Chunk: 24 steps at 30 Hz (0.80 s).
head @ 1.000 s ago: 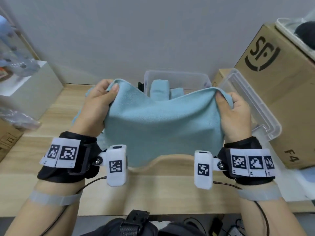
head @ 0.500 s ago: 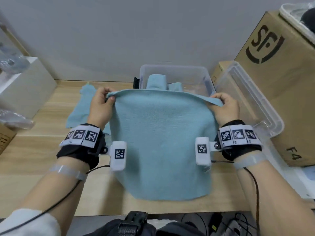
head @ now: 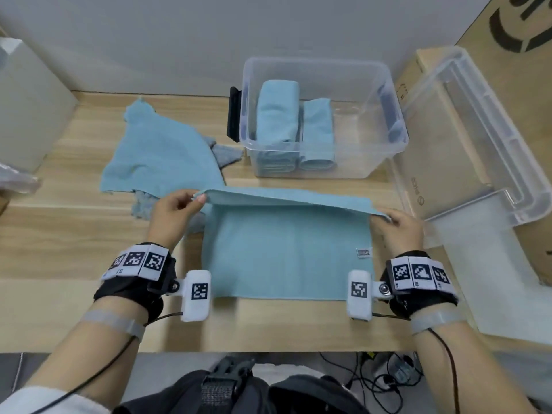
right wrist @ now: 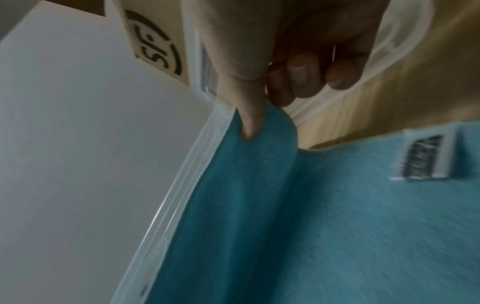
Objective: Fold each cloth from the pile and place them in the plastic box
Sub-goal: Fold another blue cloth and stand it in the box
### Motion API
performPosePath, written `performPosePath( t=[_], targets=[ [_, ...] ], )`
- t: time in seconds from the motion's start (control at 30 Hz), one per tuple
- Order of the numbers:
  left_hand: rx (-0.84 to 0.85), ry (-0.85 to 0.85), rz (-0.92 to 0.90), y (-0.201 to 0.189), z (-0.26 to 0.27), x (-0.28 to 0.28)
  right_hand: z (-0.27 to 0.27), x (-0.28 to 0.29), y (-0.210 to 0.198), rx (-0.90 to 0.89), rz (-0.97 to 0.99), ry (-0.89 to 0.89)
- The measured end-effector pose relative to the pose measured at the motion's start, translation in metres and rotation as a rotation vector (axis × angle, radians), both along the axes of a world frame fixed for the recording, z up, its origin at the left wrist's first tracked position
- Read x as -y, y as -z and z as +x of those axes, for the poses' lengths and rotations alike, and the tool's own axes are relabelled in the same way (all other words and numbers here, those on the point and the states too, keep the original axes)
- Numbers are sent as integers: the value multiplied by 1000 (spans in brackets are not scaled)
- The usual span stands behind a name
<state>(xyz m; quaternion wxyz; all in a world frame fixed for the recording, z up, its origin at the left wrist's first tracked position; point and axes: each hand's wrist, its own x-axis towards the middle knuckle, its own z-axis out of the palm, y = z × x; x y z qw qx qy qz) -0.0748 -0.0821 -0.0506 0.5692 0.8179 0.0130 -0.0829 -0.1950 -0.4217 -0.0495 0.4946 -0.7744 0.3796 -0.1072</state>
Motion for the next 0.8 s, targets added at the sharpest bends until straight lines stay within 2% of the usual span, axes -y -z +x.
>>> performPosePath(
  t=[0.13, 0.23, 0.4, 0.5, 0.63, 0.8],
  targets=[
    [-213, 2, -185, 9, -13, 0, -17, -7, 10, 43, 309, 70],
    [-285, -71, -319, 13, -23, -2, -31, -8, 10, 97, 450, 127],
    [-340, -141, -266, 24, -40, -8, -51, -16, 19, 61, 619, 188],
    [-372, -81, -189, 28, -49, -9, -53, -21, 28, 3, 622, 216],
    [-436, -25, -183, 25, -51, 2, -41, -23, 31, 70, 572, 204],
    [-388, -45, -147, 14, -41, 10, -28, -19, 27, 25, 424, 107]
  ],
)
